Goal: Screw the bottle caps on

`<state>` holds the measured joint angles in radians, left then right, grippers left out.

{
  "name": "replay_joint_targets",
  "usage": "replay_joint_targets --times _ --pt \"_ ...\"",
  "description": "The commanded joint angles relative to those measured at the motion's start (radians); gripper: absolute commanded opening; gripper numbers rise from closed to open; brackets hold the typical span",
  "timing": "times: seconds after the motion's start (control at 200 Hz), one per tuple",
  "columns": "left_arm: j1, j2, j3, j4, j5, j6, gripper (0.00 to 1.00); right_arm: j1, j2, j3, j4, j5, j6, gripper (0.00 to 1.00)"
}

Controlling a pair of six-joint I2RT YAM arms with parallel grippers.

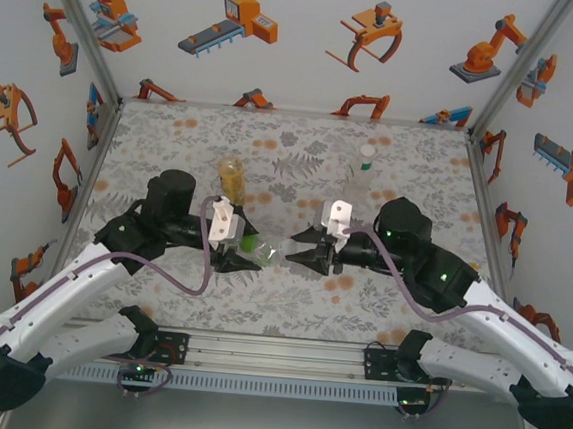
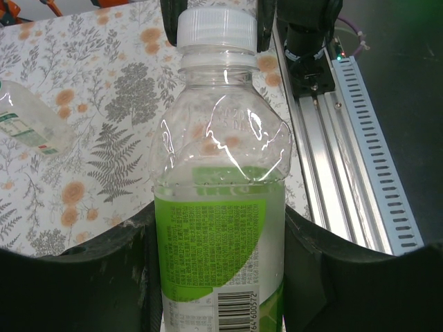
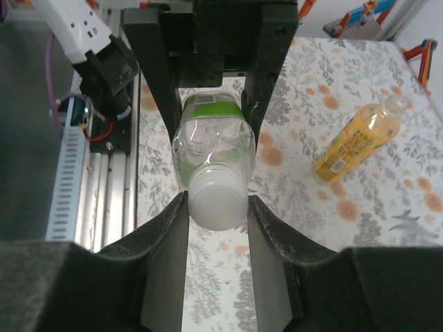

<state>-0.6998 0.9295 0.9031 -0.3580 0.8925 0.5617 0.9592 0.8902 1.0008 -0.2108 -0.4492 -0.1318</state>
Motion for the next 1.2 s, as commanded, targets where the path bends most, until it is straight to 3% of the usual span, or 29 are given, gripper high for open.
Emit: replay_joint_targets --times 0.0,0.11,0.28,0.406,0.546,0.606,0.881,0.956,1.106,1.192 --pt "-0.004 -0.007 0.014 0.029 0.024 0.005 0.00 -0.002 -0.023 -0.051 0.078 0.172 0.317 0.00" --pt "-0.003 -0.006 0.014 0.035 0.017 0.000 0.00 -0.002 -0.021 -0.081 0.101 0.280 0.551 0.00" --pt "-0.004 -0.009 0.013 0.040 -0.019 -0.007 0.00 -0.003 0.031 -0.069 0.065 0.323 0.883 0.00" --pt "-0.004 -0.009 0.012 0.039 -0.077 -0.019 0.00 -0.003 0.066 -0.036 -0.056 0.356 1.063 0.00" --pt "-0.004 -0.006 0.013 0.041 -0.084 -0.019 0.00 -0.002 0.070 -0.058 -0.058 0.360 1.202 0.04" --pt "-0.003 -0.005 0.012 0.041 -0.084 -0.019 0.00 -0.003 0.070 -0.061 -0.052 0.366 1.203 0.04" --pt "-0.004 -0.004 0.012 0.042 -0.077 -0.016 0.00 -0.003 0.043 -0.057 -0.020 0.384 1.151 0.26" --pt "-0.004 0.000 0.013 0.042 -0.072 -0.017 0.00 -0.002 0.034 -0.048 -0.005 0.366 1.085 0.40" --pt "-0.004 0.006 0.015 0.041 -0.058 -0.018 0.00 -0.003 0.010 0.010 -0.037 0.333 0.881 0.53" --pt "-0.004 0.006 0.015 0.041 -0.052 -0.016 0.00 -0.002 -0.006 0.037 -0.081 0.352 0.771 0.65"
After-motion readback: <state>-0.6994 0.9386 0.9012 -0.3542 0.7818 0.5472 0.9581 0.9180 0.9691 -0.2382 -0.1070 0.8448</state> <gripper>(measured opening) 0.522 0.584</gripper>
